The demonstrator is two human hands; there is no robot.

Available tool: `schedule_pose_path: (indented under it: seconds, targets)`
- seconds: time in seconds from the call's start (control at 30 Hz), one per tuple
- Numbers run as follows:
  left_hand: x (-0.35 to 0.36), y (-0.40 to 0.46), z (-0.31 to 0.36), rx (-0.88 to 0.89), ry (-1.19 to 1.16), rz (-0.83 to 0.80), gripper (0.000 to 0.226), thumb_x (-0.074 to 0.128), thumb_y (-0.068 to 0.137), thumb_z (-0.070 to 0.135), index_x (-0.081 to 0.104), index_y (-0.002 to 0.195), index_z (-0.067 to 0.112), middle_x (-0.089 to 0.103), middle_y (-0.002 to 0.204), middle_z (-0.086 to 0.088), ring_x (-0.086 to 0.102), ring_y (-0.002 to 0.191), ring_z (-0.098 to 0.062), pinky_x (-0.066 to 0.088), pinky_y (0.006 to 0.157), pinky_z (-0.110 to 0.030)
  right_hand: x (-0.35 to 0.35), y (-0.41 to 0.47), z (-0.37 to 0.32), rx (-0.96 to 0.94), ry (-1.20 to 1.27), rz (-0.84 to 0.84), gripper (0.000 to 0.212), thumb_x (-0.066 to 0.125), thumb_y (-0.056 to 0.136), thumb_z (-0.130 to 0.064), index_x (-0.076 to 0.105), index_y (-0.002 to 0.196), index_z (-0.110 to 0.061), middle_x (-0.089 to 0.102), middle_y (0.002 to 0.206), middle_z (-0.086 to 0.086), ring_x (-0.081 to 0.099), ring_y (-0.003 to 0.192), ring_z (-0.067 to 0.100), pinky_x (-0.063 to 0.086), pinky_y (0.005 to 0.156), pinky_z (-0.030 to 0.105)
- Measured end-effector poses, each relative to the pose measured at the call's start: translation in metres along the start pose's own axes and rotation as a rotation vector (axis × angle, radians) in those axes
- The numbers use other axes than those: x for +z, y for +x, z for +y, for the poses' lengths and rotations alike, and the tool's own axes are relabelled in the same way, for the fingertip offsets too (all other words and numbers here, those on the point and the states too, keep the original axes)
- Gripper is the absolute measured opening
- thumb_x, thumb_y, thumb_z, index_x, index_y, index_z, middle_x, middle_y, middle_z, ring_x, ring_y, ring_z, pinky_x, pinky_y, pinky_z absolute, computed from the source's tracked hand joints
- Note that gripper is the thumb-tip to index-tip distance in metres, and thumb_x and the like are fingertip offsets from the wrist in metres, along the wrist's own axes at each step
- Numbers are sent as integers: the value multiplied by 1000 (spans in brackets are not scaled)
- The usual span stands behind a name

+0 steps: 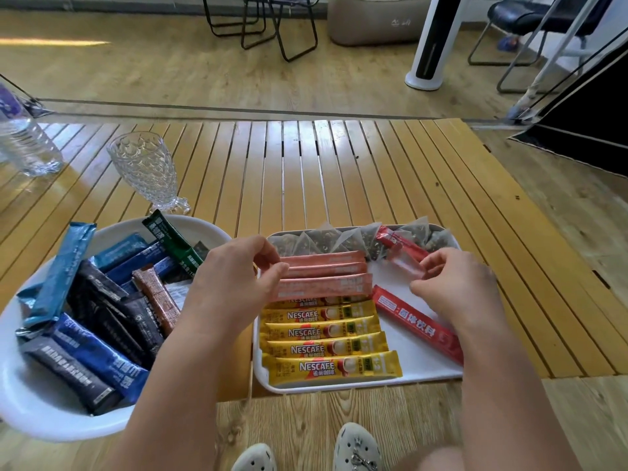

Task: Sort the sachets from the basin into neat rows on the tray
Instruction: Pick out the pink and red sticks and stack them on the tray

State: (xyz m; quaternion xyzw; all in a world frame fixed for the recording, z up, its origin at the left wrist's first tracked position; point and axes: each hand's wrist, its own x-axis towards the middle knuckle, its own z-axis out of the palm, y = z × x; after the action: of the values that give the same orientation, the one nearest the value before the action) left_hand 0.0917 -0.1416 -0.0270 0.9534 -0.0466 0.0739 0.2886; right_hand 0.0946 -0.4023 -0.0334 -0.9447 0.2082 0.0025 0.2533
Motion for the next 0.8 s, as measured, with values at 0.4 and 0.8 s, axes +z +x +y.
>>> schedule_pose_path:
  seconds: [0.4, 0.8]
  targets:
    - [-4, 0, 22, 24, -575, -187, 29, 64, 79, 43, 67, 100, 24, 72, 86, 4, 68, 78, -7, 54, 64, -23, 21, -30, -61, -556, 444, -361, 42, 83, 70, -13, 55, 98, -27, 68, 77, -2, 63, 63, 1, 50, 57, 18]
    - [-5, -2, 9, -20, -388, -245, 6, 71, 82, 36, 69, 86, 31, 68, 75, 9, 64, 74, -7, 53, 63, -28, 8, -22, -51, 25, 1185, -584, 32, 66, 80, -25, 65, 103, -3, 72, 100, 18, 72, 91, 25, 60, 72, 32]
